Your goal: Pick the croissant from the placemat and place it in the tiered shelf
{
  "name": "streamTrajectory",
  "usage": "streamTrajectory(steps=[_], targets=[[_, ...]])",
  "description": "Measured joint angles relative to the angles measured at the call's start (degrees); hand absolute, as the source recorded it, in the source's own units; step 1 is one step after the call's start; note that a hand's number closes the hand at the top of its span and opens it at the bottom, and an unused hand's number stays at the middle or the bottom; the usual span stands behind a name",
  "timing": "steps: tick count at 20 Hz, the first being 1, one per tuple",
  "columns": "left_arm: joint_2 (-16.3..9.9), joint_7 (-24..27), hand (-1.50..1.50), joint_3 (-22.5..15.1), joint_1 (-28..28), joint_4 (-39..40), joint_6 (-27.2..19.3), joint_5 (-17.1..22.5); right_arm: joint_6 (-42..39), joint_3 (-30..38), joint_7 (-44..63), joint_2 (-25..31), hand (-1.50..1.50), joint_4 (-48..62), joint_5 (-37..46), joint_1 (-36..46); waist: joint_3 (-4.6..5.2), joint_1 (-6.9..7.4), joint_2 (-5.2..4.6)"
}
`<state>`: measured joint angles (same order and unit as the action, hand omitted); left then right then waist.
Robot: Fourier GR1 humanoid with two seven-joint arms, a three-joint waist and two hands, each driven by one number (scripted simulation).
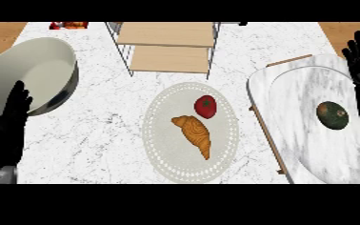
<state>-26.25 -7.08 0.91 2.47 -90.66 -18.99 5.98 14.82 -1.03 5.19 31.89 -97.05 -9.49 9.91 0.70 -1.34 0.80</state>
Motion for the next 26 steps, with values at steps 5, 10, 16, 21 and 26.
streamTrajectory(steps=[5, 10, 16, 21, 26], targets=[[2.7, -1.8, 0.00, -2.5, -0.7, -0.2, 3.4, 2.7, -6.0, -3.7, -4.3, 0.8, 1.50, -0.9, 1.1, 5.3, -1.05, 1.72, -0.49], [6.2, -6.3, 0.00, -5.9, -1.1, 3.4, 7.8, 7.3, -9.1, -9.5, -3.7, 4.3, -1.50, 5.6, 9.7, 8.8, -0.66, 2.66, -1.60], [8.7, -8.0, 0.00, -6.9, -2.9, 8.3, 10.2, 8.9, -17.8, -12.2, -13.1, 1.7, -1.50, 18.2, 9.4, 13.0, -0.77, 2.49, -1.32], [8.7, -7.4, 0.00, -5.5, -3.4, 10.5, 11.7, 9.5, -28.8, -14.1, -13.3, 4.8, -1.50, 16.4, 7.9, 14.6, -0.86, 1.72, -0.83], [8.0, -7.5, 0.00, -3.9, -3.9, 12.0, 13.4, 10.2, -35.8, -16.1, -4.5, 6.9, -1.50, 7.1, 6.5, 15.4, -0.90, 1.17, -0.48]])
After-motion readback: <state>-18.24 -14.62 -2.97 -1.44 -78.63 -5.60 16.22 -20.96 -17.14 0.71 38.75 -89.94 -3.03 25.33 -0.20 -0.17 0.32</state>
